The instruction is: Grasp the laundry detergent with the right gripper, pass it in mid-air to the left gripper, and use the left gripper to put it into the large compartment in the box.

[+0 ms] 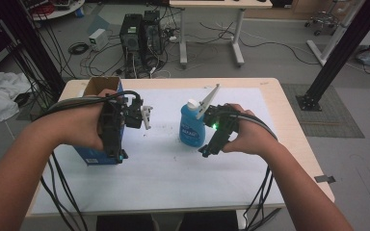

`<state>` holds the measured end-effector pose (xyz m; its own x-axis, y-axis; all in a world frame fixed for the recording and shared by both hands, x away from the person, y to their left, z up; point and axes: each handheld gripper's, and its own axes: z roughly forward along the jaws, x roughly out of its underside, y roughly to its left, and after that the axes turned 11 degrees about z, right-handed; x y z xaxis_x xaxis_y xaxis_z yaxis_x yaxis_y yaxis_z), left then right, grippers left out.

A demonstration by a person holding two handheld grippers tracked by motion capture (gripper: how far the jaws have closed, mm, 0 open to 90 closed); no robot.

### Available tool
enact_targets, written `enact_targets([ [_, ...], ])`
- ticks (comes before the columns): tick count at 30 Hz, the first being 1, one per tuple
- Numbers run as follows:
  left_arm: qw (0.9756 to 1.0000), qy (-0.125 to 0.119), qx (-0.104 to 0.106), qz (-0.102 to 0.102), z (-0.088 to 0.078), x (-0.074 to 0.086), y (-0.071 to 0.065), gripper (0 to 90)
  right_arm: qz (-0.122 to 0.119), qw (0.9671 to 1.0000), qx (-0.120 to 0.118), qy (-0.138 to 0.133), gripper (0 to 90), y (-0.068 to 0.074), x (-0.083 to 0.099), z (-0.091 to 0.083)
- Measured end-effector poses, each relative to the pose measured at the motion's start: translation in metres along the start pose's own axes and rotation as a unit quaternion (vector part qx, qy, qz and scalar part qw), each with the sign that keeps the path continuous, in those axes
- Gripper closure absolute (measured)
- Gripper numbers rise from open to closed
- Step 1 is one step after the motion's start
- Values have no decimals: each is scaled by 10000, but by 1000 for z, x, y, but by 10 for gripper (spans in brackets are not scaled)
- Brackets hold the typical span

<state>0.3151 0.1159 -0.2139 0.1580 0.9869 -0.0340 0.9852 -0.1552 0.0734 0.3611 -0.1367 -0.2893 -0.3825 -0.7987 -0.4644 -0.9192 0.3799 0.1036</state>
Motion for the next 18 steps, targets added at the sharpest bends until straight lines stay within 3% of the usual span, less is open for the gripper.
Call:
enact_targets([
  [9, 10000, -14, -9, -46, 1, 2, -1, 32, 322, 9980, 144, -517, 22, -15, 27, -7],
  [18, 10000, -11, 36, -35, 2, 1, -1, 32, 701, 9945, 282, -723, 22, -36, 53, 2],
])
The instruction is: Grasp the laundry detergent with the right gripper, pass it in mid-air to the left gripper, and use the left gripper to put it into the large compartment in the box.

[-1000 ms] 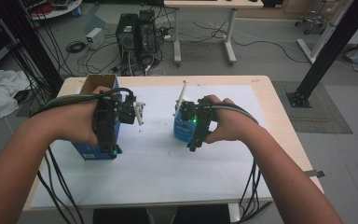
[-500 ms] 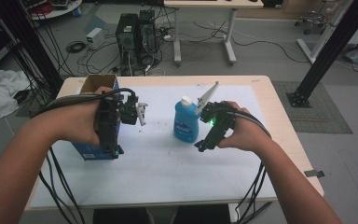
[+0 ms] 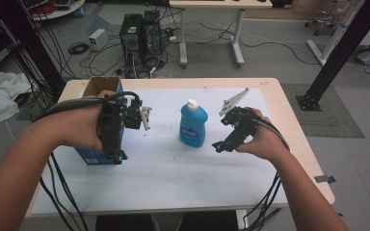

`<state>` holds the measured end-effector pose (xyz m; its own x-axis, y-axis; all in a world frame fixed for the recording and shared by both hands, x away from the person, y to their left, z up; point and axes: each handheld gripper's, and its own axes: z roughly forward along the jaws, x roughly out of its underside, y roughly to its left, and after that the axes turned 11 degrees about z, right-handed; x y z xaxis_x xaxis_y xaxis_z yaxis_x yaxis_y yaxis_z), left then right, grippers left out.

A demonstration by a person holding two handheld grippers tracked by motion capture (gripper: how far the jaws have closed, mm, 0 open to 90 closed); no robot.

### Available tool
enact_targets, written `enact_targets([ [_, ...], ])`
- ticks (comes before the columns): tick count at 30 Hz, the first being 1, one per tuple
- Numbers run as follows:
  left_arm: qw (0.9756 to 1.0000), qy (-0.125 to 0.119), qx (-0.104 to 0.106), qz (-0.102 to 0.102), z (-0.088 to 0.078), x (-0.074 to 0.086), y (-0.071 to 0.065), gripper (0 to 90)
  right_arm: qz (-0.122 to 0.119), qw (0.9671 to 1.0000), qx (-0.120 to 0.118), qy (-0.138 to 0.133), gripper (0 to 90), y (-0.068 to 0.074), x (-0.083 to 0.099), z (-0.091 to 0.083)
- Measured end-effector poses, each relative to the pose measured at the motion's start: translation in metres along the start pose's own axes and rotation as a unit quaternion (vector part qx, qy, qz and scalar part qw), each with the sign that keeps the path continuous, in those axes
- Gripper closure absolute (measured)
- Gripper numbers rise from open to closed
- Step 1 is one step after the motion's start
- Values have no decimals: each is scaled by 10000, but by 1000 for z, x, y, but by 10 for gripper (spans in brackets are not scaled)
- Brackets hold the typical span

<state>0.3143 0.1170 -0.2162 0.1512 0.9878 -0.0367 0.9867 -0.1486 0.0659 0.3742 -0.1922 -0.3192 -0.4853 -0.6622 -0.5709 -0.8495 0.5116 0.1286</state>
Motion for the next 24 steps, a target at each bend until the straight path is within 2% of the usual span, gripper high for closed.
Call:
enact_targets([
  [2, 10000, -1, -3, -2, 0, -1, 0, 32, 29, 10000, 52, -2, 22, -4, 3, 3],
  [10, 10000, 23, 6, -1, -2, 0, -1, 32, 229, 9997, 21, -127, 22, -20, 12, 27],
  [15, 10000, 5, -3, -5, -2, 0, -2, 32, 299, 9994, -21, -199, 22, -28, 11, 40],
  [19, 10000, 10, -1, -1, -2, 1, -3, 32, 302, 9993, -25, -216, 22, -29, 10, 43],
  [20, 10000, 6, -3, 2, -1, 1, -3, 32, 346, 9990, -50, -276, 22, -33, 7, 51],
  [24, 10000, 14, -3, 4, -1, 2, -2, 32, 360, 9988, -79, -333, 22, -35, 4, 58],
])
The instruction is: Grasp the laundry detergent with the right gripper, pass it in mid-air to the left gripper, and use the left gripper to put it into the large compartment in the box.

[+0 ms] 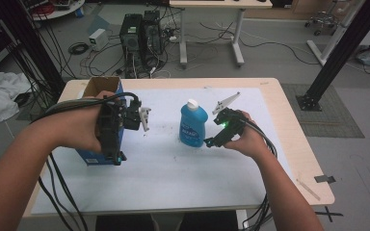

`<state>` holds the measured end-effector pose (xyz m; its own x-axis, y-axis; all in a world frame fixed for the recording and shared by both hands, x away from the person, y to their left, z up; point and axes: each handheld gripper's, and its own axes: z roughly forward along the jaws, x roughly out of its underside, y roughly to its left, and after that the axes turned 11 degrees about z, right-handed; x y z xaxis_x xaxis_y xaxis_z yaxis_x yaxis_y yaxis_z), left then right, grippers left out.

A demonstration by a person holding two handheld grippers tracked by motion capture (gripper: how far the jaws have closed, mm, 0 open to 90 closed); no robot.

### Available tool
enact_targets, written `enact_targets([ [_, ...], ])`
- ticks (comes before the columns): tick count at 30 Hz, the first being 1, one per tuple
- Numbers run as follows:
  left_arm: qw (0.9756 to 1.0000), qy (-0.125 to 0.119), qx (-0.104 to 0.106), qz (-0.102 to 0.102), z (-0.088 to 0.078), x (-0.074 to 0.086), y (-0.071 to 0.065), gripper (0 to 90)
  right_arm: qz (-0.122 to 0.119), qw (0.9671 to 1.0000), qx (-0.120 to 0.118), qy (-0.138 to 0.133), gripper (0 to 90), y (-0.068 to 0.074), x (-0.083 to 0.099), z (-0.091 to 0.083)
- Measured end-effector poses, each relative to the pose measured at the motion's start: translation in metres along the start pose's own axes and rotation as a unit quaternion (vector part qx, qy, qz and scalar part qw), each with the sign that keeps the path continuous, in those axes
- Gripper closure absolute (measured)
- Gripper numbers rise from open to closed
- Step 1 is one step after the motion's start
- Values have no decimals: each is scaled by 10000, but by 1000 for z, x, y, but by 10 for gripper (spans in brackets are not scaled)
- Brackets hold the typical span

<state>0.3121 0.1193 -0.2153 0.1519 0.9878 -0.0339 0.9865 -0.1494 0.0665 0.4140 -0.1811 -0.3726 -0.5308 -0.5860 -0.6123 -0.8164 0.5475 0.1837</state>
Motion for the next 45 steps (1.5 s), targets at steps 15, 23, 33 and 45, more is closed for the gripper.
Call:
enact_targets([
  [15, 10000, -35, -27, -63, 1, 8, -4, 32, -20, 9992, 5, -398, 22, 0, -7, 24],
  [23, 10000, -8, -10, -42, 3, 9, -6, 32, 20, 9973, -23, -730, 22, 1, -9, 36],
  [33, 10000, -11, -31, -87, 3, 14, -7, 32, 7, 9938, -26, -1109, 26, 0, -8, 43],
  [45, 9999, 7, -36, -120, 6, 16, -6, 32, -19, 9910, -190, -1323, 138, 0, -3, 54],
])
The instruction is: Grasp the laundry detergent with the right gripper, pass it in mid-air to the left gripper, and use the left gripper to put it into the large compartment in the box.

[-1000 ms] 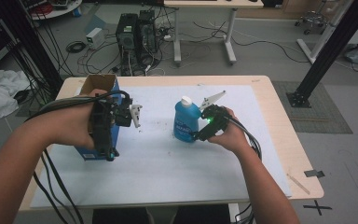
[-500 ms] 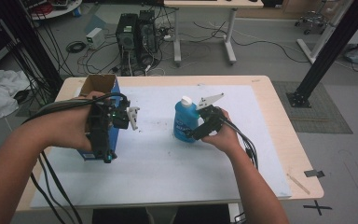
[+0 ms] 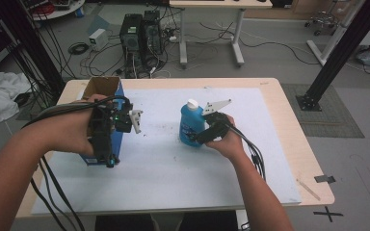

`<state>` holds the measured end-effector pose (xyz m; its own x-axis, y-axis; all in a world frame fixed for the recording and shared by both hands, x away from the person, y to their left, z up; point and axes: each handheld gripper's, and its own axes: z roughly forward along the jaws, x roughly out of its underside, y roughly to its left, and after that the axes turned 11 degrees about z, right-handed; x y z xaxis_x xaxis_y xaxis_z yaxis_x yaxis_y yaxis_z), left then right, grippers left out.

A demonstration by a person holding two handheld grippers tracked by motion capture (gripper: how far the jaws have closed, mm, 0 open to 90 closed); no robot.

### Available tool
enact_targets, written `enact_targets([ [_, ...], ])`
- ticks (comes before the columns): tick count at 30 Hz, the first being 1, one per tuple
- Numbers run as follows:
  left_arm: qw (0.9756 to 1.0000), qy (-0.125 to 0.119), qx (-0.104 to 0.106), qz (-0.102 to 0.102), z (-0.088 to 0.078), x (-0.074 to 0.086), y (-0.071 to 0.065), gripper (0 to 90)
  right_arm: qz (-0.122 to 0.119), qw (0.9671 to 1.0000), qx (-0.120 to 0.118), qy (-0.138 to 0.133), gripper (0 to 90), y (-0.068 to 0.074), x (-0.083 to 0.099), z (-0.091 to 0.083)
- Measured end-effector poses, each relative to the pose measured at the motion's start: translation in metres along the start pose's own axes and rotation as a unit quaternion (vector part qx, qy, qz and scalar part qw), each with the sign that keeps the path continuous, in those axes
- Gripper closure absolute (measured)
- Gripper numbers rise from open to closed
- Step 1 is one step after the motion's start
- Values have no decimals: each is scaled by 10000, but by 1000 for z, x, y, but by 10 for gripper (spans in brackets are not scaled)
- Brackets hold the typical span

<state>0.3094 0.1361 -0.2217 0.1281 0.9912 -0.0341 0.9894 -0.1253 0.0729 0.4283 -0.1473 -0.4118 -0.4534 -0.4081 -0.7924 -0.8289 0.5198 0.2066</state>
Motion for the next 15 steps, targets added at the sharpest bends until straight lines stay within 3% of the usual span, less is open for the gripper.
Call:
enact_targets([
  [8, 10000, 5, -8, -22, 0, 1, 1, 32, -28, 10000, 35, -63, 151, 0, 0, 3],
  [10, 10000, 5, -2, -36, 0, 1, 1, 32, -52, 9999, 57, -97, 220, 0, 0, 2],
  [15, 10000, -3, -14, -45, 0, 1, 1, 32, -68, 9999, 103, -110, 236, 0, 0, 2],
])
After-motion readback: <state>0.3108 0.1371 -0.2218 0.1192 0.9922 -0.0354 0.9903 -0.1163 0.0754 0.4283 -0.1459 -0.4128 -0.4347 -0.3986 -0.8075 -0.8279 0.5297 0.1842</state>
